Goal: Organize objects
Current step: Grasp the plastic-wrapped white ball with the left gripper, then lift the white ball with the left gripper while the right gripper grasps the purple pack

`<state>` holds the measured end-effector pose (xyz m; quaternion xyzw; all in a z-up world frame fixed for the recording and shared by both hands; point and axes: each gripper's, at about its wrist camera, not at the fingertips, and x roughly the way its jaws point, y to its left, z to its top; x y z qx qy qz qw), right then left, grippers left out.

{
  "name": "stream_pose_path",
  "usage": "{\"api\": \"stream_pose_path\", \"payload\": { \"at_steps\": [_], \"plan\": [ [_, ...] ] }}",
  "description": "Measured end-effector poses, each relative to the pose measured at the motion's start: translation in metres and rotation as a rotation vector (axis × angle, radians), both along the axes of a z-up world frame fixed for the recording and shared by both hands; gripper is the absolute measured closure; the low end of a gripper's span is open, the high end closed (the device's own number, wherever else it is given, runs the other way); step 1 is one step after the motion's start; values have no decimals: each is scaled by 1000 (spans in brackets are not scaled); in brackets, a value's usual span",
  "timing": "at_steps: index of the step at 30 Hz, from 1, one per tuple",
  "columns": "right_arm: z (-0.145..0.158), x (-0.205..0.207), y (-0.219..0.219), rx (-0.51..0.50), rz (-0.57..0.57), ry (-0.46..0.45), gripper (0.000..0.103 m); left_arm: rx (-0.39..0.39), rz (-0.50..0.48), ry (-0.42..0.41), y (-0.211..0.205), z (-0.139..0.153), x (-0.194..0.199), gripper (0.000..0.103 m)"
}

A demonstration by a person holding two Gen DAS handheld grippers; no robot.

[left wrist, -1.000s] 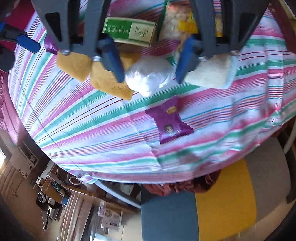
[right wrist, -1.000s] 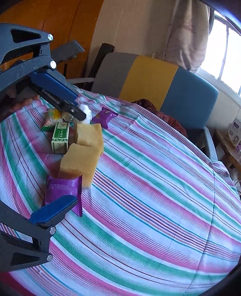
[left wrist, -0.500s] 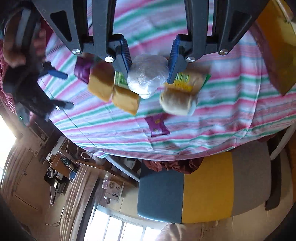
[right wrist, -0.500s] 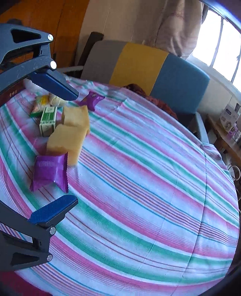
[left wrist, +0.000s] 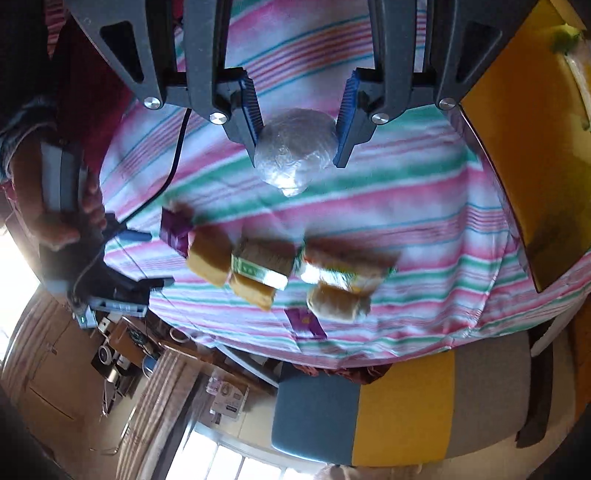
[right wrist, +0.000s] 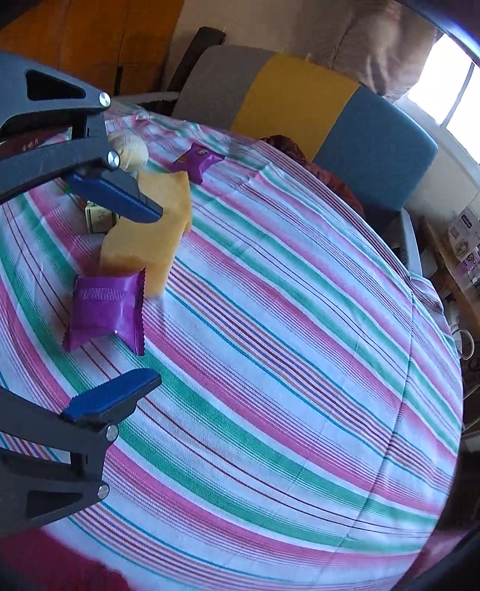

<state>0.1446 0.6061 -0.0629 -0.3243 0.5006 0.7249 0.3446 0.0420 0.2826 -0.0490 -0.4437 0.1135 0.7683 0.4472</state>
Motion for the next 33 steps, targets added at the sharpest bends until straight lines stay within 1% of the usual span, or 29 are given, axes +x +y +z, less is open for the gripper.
{"api": "stream_pose_path", "payload": {
  "at_steps": [4,7,9,11,12,13,15,16,18,21,25,29,33],
  "plan": [
    [8,4,-12,48,20,-39,25,-11,-23,11,-2,-9,6,67],
    [2,9,-17,22,30,-43,25,-31,-16,-16,-3,-20,2,67],
    [-3,9,-19,3,43,-47,25,-26,-16,-14,-4,-21,0,67],
    [-8,3,-19,4,58,-64,25,-27,-16,-15,-4,-22,-1,67],
    [-10,-1,-19,15,71,-81,32,-28,-16,-18,-5,-23,-2,67],
    [-15,-8,-20,25,107,-116,46,-25,-15,-23,-5,-24,-3,67],
    [-24,-20,-23,18,177,-166,67,-15,-16,-20,-7,-25,-2,67],
    [-25,-24,-27,43,197,-196,68,-10,-17,-18,-7,-25,-2,67],
    [-24,-27,-31,77,215,-219,68,4,-17,-23,-9,-26,-2,67],
    [-28,-26,-30,65,224,-226,68,23,-18,-25,-10,-27,-3,67],
    [-30,-29,-32,78,246,-254,68,45,-13,-37,-13,-29,-6,67],
    [-28,-28,-31,79,242,-253,68,53,-8,-50,-13,-30,-8,66],
    [-28,-27,-32,87,242,-258,68,42,-2,-64,-13,-32,-9,65]
  ]
}}
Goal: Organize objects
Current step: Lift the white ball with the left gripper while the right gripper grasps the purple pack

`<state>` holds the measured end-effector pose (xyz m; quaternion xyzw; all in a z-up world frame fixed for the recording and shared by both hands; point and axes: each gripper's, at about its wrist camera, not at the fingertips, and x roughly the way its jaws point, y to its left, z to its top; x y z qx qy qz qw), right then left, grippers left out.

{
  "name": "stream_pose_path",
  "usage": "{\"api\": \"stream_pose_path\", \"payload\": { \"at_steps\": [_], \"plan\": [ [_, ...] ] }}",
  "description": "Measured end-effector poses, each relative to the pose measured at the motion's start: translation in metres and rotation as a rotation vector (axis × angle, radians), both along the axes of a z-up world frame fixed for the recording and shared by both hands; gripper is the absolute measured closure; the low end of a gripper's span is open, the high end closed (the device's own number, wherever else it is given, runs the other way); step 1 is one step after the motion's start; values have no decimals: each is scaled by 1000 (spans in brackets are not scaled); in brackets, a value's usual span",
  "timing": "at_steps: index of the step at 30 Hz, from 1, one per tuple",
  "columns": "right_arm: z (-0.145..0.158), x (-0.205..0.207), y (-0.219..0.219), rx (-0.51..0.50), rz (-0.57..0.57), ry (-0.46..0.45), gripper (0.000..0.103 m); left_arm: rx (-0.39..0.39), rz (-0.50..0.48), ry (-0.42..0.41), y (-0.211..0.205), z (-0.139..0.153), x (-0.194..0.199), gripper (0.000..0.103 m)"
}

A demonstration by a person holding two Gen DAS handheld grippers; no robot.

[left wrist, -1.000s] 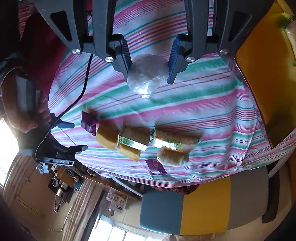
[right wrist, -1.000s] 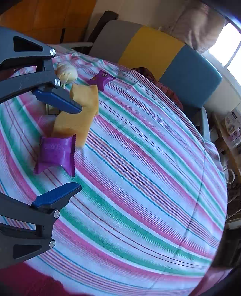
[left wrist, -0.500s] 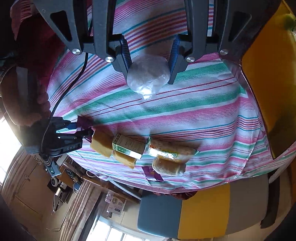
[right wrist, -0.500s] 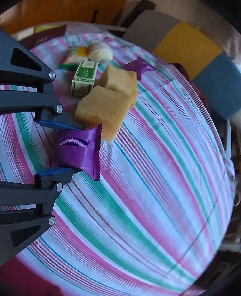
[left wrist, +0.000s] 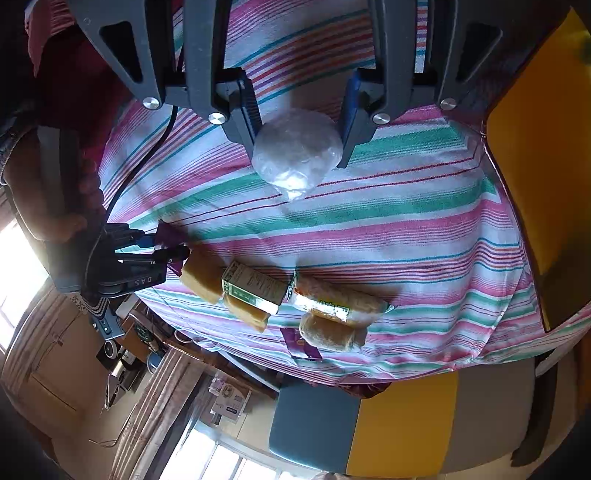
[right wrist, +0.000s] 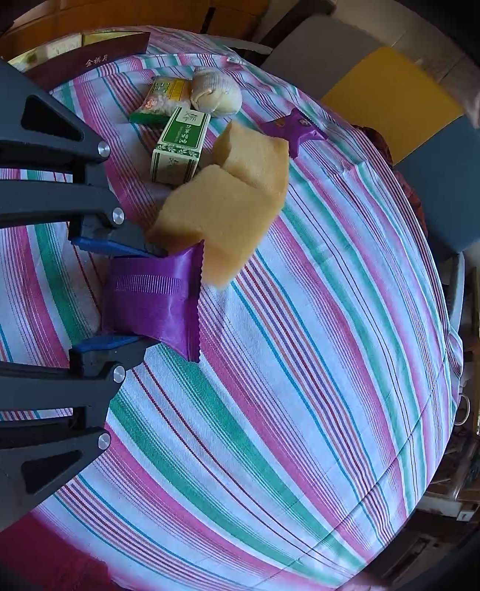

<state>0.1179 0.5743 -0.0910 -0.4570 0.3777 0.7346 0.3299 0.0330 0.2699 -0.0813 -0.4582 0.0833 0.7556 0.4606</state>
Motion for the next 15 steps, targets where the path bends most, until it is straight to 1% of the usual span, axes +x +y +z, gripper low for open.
{"api": "stream_pose_path", "payload": {
  "at_steps": [3,5,15],
  "plan": [
    [0,-1,0,4,4,-3,68,-22,4,-11,0,-4,-1,62],
    [0,-2,-2,16,13,-12,68,-63,14,-10,2,-9,-1,64],
    [1,-7,-4,60,50,-44,68,-29,36,-23,-4,-9,-4,67]
  ]
}}
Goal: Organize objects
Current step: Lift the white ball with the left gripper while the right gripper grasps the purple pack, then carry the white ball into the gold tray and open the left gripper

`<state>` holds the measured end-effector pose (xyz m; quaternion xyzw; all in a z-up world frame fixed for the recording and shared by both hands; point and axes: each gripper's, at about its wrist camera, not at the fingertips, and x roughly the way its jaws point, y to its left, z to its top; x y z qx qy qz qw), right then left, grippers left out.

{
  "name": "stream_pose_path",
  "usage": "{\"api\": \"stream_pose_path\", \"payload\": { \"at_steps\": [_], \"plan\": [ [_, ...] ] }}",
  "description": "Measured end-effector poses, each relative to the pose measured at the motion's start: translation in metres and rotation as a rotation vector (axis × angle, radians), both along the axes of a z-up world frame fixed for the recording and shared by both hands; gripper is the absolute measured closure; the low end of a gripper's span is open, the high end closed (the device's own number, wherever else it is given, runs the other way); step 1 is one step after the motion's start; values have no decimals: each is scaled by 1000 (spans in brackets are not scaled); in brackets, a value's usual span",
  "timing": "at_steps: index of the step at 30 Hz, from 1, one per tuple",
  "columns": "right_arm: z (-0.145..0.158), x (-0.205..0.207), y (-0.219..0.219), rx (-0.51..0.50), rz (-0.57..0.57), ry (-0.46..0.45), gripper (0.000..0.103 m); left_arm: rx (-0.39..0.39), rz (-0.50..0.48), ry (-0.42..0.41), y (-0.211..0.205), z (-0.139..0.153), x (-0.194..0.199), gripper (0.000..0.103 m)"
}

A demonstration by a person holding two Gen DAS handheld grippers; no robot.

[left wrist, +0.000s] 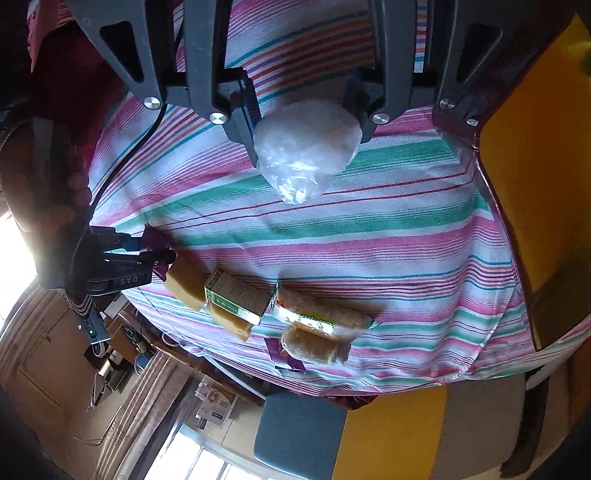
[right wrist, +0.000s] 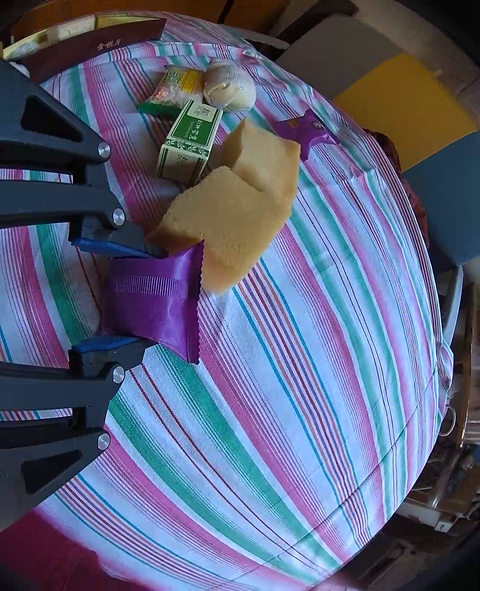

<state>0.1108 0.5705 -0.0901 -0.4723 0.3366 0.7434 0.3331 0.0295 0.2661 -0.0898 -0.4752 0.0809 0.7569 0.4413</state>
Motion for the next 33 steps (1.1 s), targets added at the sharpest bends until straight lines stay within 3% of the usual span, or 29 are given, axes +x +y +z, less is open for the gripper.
{"api": "stream_pose_path", "payload": {
  "at_steps": [16,20,24,28,33],
  "plan": [
    [-1,-6,-2,26,22,-20,67,33,9,18,-6,17,3,67],
    [-1,-7,-3,34,29,-26,68,50,43,37,-16,33,-5,67],
    [-2,-11,-5,47,42,-37,67,84,154,55,-46,61,-35,67],
    [-3,-13,-7,61,58,-49,67,79,347,18,-98,74,-95,67],
    [-1,-10,-8,51,66,-41,67,-17,603,-22,-169,61,-173,66]
  ]
}}
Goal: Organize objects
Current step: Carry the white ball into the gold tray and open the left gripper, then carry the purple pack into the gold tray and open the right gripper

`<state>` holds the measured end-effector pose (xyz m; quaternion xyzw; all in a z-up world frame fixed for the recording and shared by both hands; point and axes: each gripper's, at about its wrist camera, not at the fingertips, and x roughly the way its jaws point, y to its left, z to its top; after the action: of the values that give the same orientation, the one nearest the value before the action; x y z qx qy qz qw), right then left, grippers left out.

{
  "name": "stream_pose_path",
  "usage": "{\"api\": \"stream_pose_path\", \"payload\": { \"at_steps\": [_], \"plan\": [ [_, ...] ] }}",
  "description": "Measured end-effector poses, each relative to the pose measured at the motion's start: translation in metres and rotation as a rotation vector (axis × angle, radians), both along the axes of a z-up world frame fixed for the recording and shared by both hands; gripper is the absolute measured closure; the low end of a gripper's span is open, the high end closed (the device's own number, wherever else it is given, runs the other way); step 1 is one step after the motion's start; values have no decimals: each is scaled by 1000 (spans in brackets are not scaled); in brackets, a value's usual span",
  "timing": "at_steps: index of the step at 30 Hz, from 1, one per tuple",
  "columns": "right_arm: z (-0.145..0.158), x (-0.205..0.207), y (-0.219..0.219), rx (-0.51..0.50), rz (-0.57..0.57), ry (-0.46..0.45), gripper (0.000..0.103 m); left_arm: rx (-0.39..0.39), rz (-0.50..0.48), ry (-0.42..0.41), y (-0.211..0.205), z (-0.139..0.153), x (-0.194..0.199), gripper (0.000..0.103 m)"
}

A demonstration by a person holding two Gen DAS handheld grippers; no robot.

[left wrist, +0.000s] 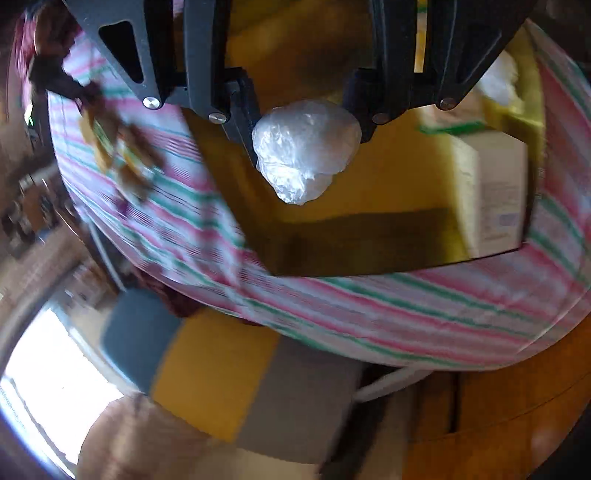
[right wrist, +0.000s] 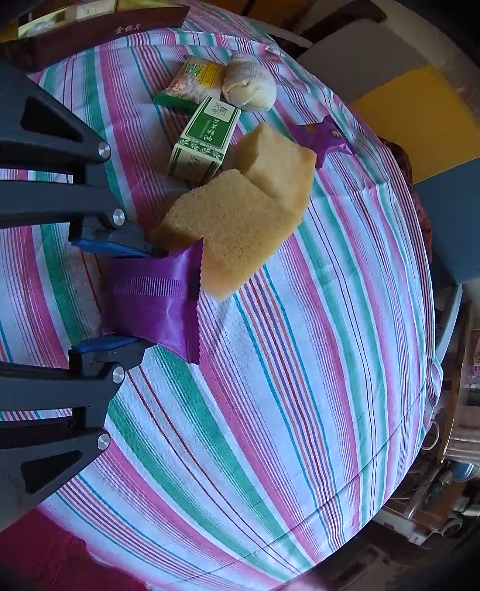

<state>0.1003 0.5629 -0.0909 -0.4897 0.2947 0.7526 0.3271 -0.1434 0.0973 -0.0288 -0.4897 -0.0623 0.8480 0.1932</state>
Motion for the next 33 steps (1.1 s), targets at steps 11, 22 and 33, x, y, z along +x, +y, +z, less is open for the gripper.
{"api": "stream_pose_path", "payload": {
  "at_steps": [11,22,33],
  "plan": [
    [1,0,0,-5,7,2,67,-108,129,-40,-44,-42,-73,57],
    [1,0,-1,5,13,-2,68,-91,115,66,-52,1,-51,43],
    [35,19,-2,77,-29,172,69,-44,100,164,-69,36,25,43]
  ]
}}
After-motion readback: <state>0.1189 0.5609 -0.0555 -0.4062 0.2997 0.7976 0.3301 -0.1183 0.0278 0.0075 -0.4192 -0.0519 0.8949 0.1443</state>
